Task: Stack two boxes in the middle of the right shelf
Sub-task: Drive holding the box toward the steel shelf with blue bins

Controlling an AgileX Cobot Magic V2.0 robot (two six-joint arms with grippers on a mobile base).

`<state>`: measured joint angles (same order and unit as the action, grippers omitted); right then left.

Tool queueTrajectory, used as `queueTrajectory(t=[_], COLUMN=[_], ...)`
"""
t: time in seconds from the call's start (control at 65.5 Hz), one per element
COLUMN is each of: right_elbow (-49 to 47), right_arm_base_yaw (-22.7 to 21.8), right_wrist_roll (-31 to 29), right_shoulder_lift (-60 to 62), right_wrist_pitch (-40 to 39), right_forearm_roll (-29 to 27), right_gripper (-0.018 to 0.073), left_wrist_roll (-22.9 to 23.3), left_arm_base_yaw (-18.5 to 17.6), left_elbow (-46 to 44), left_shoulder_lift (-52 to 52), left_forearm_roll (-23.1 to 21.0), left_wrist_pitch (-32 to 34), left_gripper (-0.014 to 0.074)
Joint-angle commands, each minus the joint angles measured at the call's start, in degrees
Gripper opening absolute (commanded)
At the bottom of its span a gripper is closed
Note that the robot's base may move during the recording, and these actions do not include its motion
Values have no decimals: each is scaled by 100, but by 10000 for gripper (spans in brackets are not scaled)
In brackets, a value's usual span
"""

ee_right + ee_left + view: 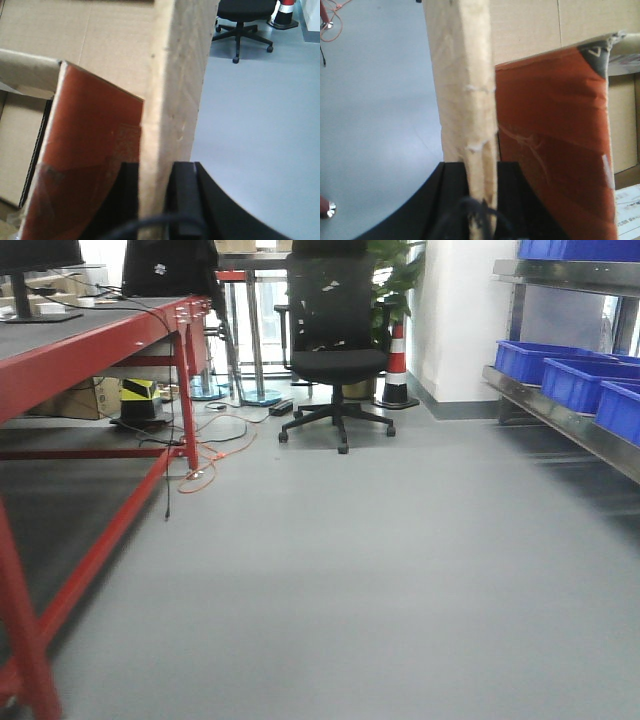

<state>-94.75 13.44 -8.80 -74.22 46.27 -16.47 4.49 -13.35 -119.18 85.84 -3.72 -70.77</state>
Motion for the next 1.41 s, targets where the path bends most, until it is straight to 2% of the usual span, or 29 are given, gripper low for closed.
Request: queueTrajectory(t=[0.0,1.39], right_elbow=[-54,-54], right_arm_base_yaw=[-25,-25], right_wrist_roll=[-70,-70], right_shoulder_lift=[111,111], right_wrist_pitch=[-562,-562], right_forearm_roll=[76,76], right_gripper=[-154,-154], left_wrist_roll=[21,21], left_arm_base_yaw=[25,25], left_elbow=[-47,-47], left_shoulder_lift=[-59,-59], left_forearm_roll=[145,194], left_wrist_pitch=[80,180], left_gripper=[-111,-111])
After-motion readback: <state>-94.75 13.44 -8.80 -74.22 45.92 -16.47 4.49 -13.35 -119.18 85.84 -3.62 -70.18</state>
